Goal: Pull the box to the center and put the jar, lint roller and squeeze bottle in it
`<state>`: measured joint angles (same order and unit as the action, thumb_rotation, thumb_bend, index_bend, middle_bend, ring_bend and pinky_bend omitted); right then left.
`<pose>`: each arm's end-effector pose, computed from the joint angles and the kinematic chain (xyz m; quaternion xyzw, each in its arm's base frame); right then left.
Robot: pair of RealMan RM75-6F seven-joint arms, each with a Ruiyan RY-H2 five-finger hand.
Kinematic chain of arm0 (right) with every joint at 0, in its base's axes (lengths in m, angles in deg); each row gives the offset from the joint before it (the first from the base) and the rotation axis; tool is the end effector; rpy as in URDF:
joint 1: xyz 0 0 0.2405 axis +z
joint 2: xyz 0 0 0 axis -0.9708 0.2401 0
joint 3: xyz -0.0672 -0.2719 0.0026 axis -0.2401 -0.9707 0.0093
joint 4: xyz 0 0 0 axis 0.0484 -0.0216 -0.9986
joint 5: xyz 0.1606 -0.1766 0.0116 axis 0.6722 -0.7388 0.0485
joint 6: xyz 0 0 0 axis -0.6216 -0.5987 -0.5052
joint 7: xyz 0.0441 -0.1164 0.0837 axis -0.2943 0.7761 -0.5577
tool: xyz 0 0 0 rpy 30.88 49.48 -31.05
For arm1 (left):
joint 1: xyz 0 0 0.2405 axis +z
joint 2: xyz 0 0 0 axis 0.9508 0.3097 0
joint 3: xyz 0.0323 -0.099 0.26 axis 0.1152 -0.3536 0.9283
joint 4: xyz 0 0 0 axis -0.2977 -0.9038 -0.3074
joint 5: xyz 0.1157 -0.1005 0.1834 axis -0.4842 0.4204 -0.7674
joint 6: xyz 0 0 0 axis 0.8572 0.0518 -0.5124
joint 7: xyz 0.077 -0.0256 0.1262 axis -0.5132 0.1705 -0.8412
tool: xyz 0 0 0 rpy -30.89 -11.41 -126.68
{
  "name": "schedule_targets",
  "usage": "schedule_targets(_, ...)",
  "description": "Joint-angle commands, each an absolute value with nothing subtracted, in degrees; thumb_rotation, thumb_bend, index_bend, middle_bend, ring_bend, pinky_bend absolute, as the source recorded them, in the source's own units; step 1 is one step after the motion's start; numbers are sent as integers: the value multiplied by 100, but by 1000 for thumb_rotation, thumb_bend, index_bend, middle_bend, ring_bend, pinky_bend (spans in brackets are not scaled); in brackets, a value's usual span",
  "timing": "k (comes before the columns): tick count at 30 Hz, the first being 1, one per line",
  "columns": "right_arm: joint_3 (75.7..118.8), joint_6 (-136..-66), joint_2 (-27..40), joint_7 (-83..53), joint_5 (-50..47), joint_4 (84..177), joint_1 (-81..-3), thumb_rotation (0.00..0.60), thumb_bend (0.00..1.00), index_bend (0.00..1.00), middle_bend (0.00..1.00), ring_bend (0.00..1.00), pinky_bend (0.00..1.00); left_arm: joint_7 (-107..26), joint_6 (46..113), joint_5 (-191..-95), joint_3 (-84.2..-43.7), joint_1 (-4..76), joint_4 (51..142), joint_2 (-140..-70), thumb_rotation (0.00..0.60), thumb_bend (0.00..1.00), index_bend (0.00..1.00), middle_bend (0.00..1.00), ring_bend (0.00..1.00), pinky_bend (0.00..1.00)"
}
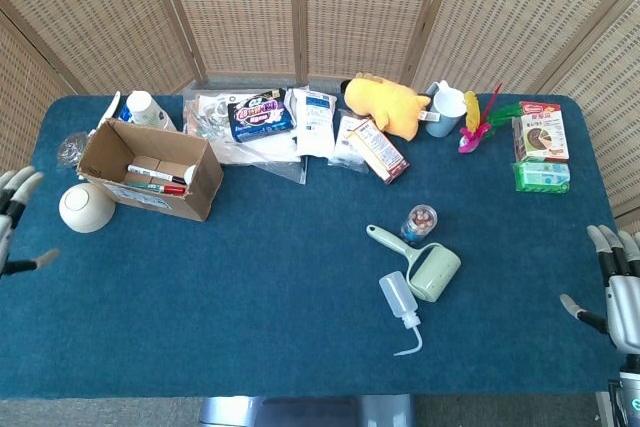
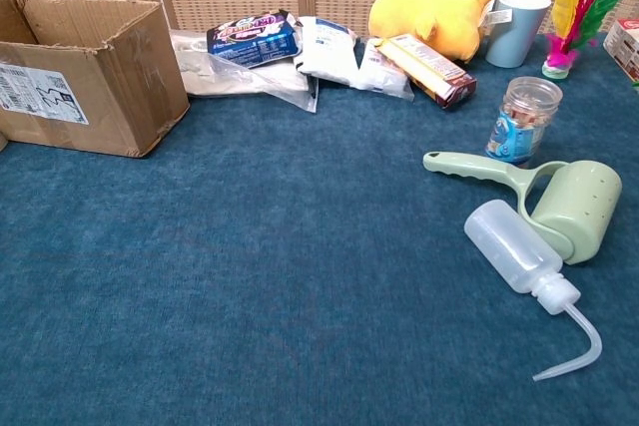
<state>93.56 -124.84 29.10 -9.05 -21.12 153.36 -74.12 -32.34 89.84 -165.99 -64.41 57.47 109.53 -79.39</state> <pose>-0.3409 -0.1874 0.1769 0.5550 -0.3656 0.3768 0.6452 -0.3412 0.2784 0.1964 -0.6311 -0.3412 -0.3898 0.5773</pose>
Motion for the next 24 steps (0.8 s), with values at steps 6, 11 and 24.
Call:
schedule_targets(6,9397,-12492,2961,-1051,-2036,15330,-7432,600,0,8,0,0,0,-3907,7597,-16166,-6753,4625,10444,-8282,600,19,0,0,0,0)
schedule_targets(11,9434,-12486,3013,-1212,-1972,15309,-7446,600,0,8,0,0,0,-4538,7127,-15956,-6769,4174,10185,-8761,600,19,0,0,0,9)
schedule_targets(24,9450,-12435,3074,-1440,-1936,15261,-7450,600,0,8,0,0,0,-5714,6654,-15287,-6787,3585,9775,-9606,600,20,61,6,3,188)
